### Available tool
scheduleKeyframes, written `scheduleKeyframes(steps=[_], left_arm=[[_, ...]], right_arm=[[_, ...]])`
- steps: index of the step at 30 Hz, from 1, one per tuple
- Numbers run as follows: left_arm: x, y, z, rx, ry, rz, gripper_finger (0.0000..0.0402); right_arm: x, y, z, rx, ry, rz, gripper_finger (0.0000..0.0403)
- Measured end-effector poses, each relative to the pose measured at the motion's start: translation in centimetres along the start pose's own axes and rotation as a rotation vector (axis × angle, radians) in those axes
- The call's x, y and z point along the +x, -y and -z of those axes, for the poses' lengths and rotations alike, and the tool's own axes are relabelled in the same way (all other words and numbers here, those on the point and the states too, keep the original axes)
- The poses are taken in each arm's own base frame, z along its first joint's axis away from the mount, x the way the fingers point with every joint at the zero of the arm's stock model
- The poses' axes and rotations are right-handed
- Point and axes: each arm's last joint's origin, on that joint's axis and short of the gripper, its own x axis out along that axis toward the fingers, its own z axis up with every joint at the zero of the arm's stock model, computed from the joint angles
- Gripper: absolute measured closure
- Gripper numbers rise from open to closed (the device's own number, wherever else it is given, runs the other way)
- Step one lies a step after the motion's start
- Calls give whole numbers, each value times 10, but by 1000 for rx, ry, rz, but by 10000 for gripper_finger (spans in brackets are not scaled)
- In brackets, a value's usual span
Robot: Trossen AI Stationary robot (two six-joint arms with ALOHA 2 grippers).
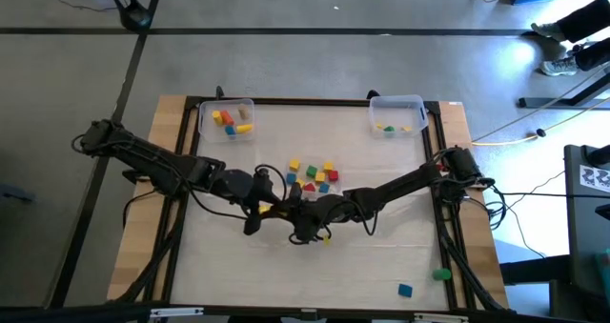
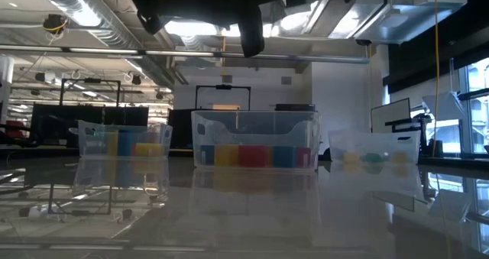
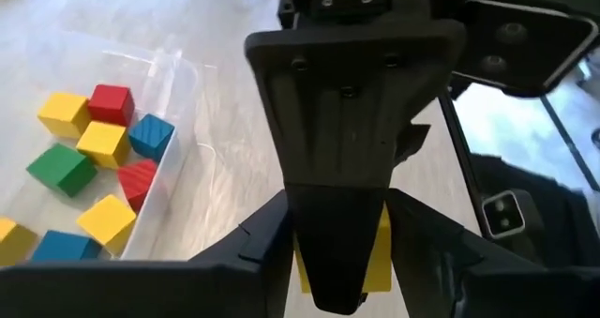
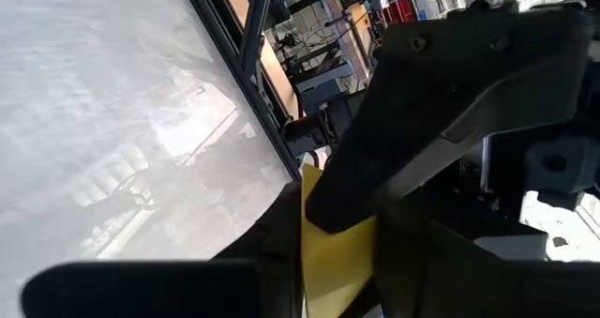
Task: Sort blocks by size
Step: Put the yellow triangular block into the top right transparent bin
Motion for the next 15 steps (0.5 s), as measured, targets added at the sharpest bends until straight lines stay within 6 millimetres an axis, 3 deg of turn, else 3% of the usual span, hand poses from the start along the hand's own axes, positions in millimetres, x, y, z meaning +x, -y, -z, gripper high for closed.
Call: scheduleKeyframes(steps=[8, 15], left_arm=[[-4, -2, 1, 48, -28, 34, 200], [-38, -13, 2, 17, -75, -18, 181]], right_arm=[[0, -2, 0, 63, -3, -13, 317], [-9, 3, -4, 120, -98, 38, 317]])
